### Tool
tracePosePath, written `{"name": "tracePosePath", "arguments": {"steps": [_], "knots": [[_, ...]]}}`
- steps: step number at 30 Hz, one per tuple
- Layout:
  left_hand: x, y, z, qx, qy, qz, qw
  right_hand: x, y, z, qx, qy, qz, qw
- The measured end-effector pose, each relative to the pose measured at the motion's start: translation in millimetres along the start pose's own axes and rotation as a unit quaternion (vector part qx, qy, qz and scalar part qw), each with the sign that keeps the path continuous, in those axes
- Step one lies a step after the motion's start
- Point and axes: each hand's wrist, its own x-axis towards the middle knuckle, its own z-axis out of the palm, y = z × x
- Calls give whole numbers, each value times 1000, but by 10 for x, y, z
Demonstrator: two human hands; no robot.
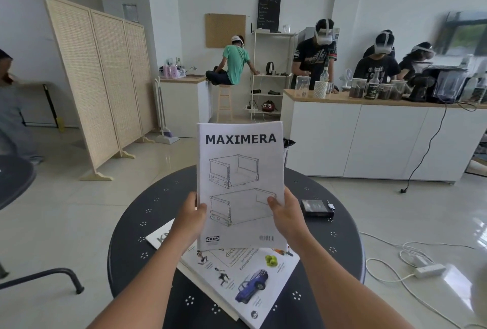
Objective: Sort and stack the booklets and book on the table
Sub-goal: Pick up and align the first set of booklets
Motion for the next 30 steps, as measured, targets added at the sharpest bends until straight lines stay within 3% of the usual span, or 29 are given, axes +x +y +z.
{"name": "tracePosePath", "arguments": {"steps": [3, 6, 8, 12, 14, 17, 20, 25, 30], "knots": [[-2, -117, -109, 155, 32, -42, 986, -8, 77, -24, -10, 12, 28, 999], [-89, -288, -256, 351, 40, -164, 921, -30, 199, -71, -35, 22, 76, 996], [-156, -391, -315, 370, 33, -230, 899, -50, 299, -106, -48, 19, 111, 992], [-151, -438, -326, 369, 49, -226, 900, -103, 453, -131, -74, 0, 160, 984], [-112, -388, -316, 324, 72, -224, 916, -120, 473, -122, -76, -3, 167, 983], [-60, -442, -296, 131, 145, -233, 952, -133, 471, -104, -85, -9, 165, 983], [-77, -597, -326, -8, 201, -237, 951, -125, 478, -112, -99, -7, 169, 981], [-24, -748, -445, -182, 116, -259, 941, -88, 462, -124, -107, -3, 173, 979], [-48, -726, -442, -257, 68, -237, 934, -91, 476, -93, -125, -3, 166, 978]]}}
